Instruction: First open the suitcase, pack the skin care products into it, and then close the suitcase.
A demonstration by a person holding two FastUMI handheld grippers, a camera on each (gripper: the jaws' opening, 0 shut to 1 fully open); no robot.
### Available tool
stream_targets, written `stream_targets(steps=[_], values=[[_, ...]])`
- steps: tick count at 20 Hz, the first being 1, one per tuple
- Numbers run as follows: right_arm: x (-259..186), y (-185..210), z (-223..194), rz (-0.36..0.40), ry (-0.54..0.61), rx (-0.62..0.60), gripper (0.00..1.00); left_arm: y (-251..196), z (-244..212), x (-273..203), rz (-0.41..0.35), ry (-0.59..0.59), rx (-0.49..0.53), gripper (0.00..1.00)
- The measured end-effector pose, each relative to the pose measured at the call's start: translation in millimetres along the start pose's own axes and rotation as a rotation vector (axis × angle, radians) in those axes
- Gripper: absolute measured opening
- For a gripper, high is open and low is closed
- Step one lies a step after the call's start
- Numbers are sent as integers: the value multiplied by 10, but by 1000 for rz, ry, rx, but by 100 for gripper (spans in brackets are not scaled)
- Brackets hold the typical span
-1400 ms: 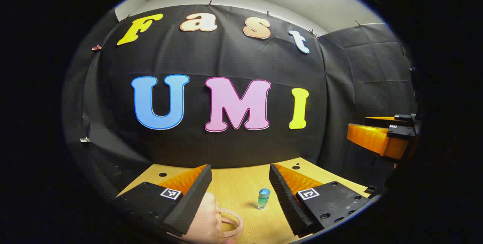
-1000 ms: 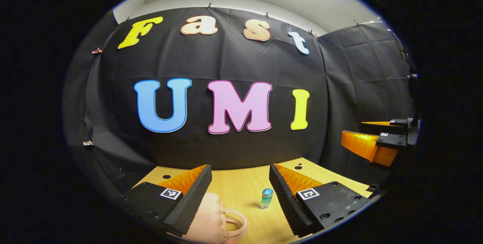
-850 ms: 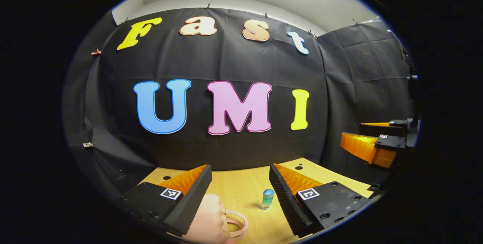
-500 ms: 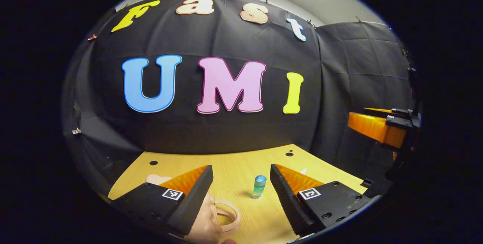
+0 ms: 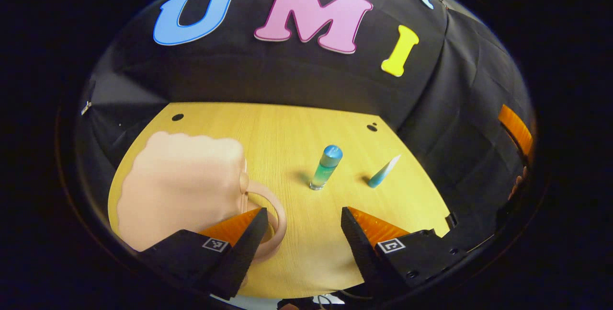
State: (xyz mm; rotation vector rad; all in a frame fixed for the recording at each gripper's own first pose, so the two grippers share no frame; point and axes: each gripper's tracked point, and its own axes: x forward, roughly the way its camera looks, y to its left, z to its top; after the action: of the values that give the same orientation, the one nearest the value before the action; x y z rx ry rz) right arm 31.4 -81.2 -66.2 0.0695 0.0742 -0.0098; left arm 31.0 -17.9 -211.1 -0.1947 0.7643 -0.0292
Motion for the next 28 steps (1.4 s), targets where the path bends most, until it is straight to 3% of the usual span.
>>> stream_targets(steps=[5,9,11,12,17,22,25,28], values=[[210,-464,-201,20,43,-2,96,32,-365,423,92,181,-39,97],[345,-816,-471,24,102,11,96,247,-456,724,189,262,-80,89],[410,-966,-546,23,118,15,96,403,-446,782,249,278,-95,60],[424,-1027,-577,23,126,18,96,397,-462,813,246,296,-106,28],[611,-1195,-678,32,148,32,97,228,-99,644,235,252,104,14],[741,-990,-643,57,143,18,96,233,620,30,171,143,-34,12],[795,-738,-546,68,120,-11,96,639,1140,-578,187,44,-38,12],[847,-426,-394,58,86,-11,95,1332,1479,-1176,235,-30,-49,12]])
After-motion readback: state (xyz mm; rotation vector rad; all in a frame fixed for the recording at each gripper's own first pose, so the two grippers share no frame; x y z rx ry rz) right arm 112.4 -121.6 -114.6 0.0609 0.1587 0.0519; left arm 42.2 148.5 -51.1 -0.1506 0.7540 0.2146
